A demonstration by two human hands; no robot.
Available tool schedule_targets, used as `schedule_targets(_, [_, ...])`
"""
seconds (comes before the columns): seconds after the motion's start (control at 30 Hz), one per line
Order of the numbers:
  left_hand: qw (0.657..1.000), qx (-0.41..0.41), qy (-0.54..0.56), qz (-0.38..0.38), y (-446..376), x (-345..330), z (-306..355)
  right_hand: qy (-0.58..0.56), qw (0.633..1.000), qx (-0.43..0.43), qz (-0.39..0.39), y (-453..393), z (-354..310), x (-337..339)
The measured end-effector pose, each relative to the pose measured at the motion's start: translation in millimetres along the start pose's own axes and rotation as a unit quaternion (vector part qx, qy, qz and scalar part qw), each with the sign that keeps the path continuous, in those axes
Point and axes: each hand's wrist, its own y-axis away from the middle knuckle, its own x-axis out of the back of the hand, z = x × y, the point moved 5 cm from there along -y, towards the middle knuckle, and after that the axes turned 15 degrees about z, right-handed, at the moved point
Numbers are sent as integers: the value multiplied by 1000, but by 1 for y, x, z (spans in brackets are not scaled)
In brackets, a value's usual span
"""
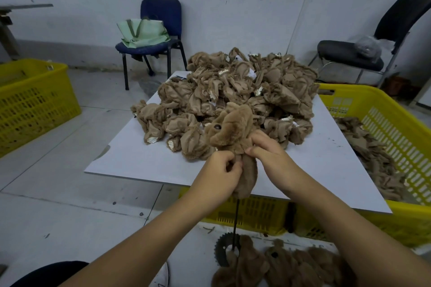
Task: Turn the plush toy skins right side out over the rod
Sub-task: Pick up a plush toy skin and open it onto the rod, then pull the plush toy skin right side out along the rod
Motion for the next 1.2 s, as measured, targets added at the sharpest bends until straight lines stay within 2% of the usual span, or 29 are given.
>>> schedule_targets(0.13, [999, -25, -38, 7, -2, 5, 5, -95, 993, -75, -3, -1, 14, -4])
schedule_targets(0.23, [992, -53, -39, 109, 1, 16, 12, -111, 987, -114, 6, 1, 19, -6])
schedule_targets(0.3, [987, -25, 12, 156, -4, 20, 12, -103, 987, -124, 13, 2, 19, -8])
schedule_targets(0.4, [992, 20, 51, 114, -9, 12, 8, -80, 987, -141, 15, 0, 21, -8])
schedule_targets(0.5, [997, 37, 19, 70, -3, 0, 0, -51, 986, -158, 17, -1, 25, -10])
schedule_targets(0.57, [996, 52, 5, 66, 1, -4, -5, -25, 984, -175, 8, 2, 28, -13])
schedule_targets(0.77, [981, 65, 0, 180, -3, 18, -4, -65, 977, -193, 57, 2, 28, -11])
schedule_targets(0.8, [980, 96, 20, 175, -6, 19, -7, -62, 980, -177, 62, 2, 25, -11])
schedule_targets(0.87, [971, 176, 110, 116, -7, 13, -8, -38, 990, -121, 65, 5, 21, -11])
schedule_targets(0.93, [960, 208, 170, 84, -7, 9, -6, -19, 994, -76, 72, 7, 20, -9])
schedule_targets(1.03, [958, 156, 206, 125, -7, 15, 3, -56, 994, -47, 82, 7, 17, -6])
schedule_targets(1.2, [975, -82, 158, 133, 0, 21, 27, -151, 983, -29, 102, 15, 12, -4])
